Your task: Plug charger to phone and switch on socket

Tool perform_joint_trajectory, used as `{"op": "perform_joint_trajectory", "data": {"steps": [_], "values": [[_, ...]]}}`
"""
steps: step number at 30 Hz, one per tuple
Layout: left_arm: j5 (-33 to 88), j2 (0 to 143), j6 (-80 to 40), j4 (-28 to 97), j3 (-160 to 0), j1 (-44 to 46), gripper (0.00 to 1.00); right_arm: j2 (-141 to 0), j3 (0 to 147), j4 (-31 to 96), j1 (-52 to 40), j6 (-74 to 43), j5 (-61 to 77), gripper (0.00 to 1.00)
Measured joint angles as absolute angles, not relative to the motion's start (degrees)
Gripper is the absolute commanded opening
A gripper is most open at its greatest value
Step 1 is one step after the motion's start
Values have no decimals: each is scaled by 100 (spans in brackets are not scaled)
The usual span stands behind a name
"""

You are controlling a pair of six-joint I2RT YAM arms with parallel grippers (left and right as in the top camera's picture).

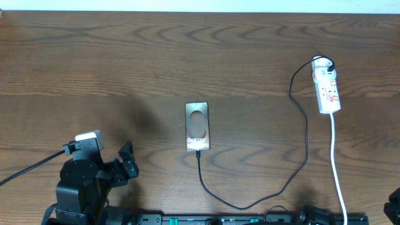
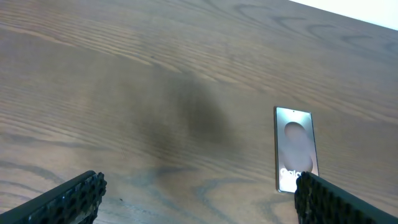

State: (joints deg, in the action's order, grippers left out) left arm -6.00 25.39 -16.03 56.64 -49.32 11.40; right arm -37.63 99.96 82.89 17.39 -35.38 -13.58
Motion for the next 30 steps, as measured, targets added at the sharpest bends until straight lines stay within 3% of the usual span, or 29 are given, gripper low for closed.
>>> {"op": "perform_joint_trajectory", "data": {"steps": [4, 5, 6, 17, 30], "values": [[-600, 2539, -1603, 5664, -4932, 1140, 99, -3767, 9994, 8368, 1739, -3553, -1356, 62], [-600, 2539, -1603, 5666, -4932, 1140, 99, -3767, 9994, 8377, 1737, -3544, -1354, 74], [-600, 2539, -1603, 5664, -4932, 1140, 99, -3767, 9994, 8377, 1732, -3542, -1339, 99], [-600, 2539, -1603, 5666, -4932, 1140, 99, -3767, 9990, 9666, 1732, -3529, -941, 99], [-600, 2539, -1603, 5666, -4932, 1140, 99, -3763, 9931, 9649, 1726, -2825, -913, 99]]}}
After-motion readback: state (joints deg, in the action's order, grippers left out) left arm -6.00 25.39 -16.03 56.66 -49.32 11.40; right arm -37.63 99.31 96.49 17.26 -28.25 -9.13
